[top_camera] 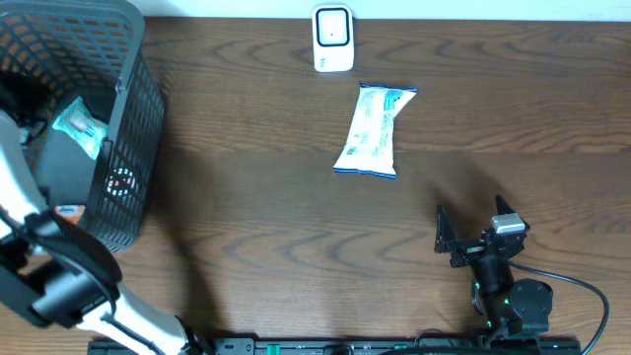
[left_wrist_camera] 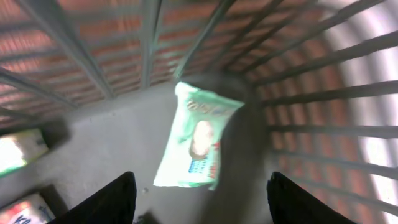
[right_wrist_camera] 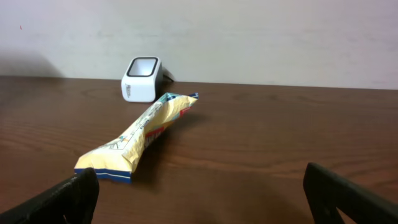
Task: Scan the item barcode
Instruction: 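Grasp the small green packet with the left gripper and lift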
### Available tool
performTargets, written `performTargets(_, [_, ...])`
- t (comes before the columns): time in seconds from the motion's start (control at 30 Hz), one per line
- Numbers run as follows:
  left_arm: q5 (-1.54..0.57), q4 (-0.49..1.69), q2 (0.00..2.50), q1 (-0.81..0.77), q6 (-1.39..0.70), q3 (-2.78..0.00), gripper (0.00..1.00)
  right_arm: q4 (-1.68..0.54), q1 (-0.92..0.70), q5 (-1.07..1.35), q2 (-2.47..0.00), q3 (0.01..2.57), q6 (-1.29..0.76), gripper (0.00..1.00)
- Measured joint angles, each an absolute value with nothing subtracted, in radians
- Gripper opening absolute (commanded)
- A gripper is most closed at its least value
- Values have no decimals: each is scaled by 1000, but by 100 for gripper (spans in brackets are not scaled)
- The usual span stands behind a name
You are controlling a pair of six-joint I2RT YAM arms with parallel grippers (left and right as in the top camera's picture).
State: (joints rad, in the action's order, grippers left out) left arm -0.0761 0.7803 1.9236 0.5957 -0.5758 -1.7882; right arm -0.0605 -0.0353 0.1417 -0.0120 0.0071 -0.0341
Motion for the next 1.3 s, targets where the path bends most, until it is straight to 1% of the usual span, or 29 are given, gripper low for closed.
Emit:
performTargets(0.2, [-80,776,2063,596,-576,-1788,67,-60,-35,142,-12,7,-34,99])
performTargets(0.43, [-130,705,2180,586,-575,-1788,67,-60,-35,142,-12,7,-34,99])
performTargets(0.7, [-131,638,2226,550,-516,-1788,69,-60,-35,142,-12,7,-34,99])
performTargets(0.97, [-15,664,2227,522,-452,-1787,67,-60,-35,142,-12,7,-34,99])
performTargets(1.07, [4,673,2227,522,-429,-1778,57,-60,-35,142,-12,7,-34,99])
performTargets(1.17, [14,684,2227,522,-415,-1766,40,-60,-35,142,-12,7,-34,99])
performTargets(1.27, [25,690,2227,522,-406,-1765,27,-60,-35,142,-12,7,-34,99])
performTargets(1.3, [27,692,2227,522,-403,-1765,20,-60,-35,142,-12,7,-34,99])
